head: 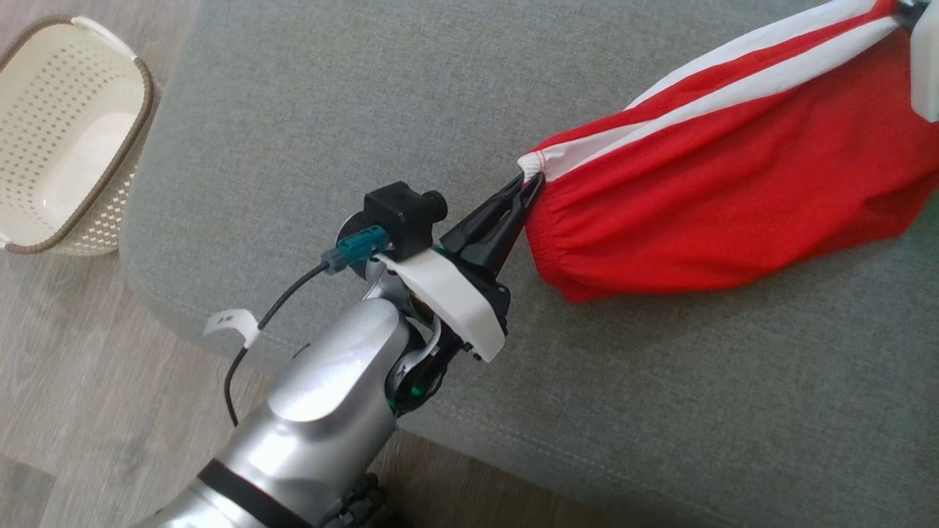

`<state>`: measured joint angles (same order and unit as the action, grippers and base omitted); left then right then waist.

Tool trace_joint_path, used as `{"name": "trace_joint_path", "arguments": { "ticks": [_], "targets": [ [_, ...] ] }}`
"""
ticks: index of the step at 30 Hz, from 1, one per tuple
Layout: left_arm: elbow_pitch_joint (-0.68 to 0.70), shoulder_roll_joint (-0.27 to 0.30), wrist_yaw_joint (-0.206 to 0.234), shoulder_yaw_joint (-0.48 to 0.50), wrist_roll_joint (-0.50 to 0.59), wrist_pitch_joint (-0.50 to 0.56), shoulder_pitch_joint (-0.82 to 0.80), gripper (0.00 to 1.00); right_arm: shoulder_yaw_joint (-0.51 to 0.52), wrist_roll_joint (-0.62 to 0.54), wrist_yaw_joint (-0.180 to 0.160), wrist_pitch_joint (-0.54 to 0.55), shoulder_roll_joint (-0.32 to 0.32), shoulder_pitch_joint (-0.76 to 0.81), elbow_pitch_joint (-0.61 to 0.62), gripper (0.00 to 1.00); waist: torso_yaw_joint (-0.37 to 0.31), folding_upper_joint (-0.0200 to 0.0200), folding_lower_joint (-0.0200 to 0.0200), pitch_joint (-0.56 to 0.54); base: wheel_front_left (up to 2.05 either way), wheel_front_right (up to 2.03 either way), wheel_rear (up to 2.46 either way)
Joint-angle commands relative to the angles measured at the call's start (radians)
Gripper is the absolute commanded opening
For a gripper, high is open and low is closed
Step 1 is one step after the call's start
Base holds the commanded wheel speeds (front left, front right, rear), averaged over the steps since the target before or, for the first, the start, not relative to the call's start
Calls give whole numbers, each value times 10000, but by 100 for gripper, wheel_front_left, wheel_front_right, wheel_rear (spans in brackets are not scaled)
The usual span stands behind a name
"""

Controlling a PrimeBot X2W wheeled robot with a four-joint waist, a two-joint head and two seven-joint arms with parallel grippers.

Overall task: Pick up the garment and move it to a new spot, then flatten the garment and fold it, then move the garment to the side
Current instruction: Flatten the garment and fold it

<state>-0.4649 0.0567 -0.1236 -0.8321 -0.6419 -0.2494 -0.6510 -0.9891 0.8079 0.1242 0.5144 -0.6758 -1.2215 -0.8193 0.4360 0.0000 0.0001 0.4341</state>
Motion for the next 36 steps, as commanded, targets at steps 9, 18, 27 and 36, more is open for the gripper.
{"name": "trace_joint_path", "arguments": {
  "ticks": [9,18,27,36],
  "targets": [
    [0,-24,-63,787,335,-123,-463,100,-24,-29,65,-1102,398,-577,-815,100,17,0,-1,148,0,0,0],
    [-143,-60,74,2024,675,-123,-39,100,128,22,65,-2901,1031,-175,-1801,100,-479,0,-1,-628,0,0,0],
    [577,-63,441,4101,844,-123,915,100,806,424,65,-5946,1774,799,-2039,100,-1454,0,-1,-1844,0,0,0],
    [1013,-63,497,5261,1168,-124,2105,100,1206,434,65,-7609,1982,2049,-1596,100,-2317,0,-1,-2697,0,0,0]
  ]
}}
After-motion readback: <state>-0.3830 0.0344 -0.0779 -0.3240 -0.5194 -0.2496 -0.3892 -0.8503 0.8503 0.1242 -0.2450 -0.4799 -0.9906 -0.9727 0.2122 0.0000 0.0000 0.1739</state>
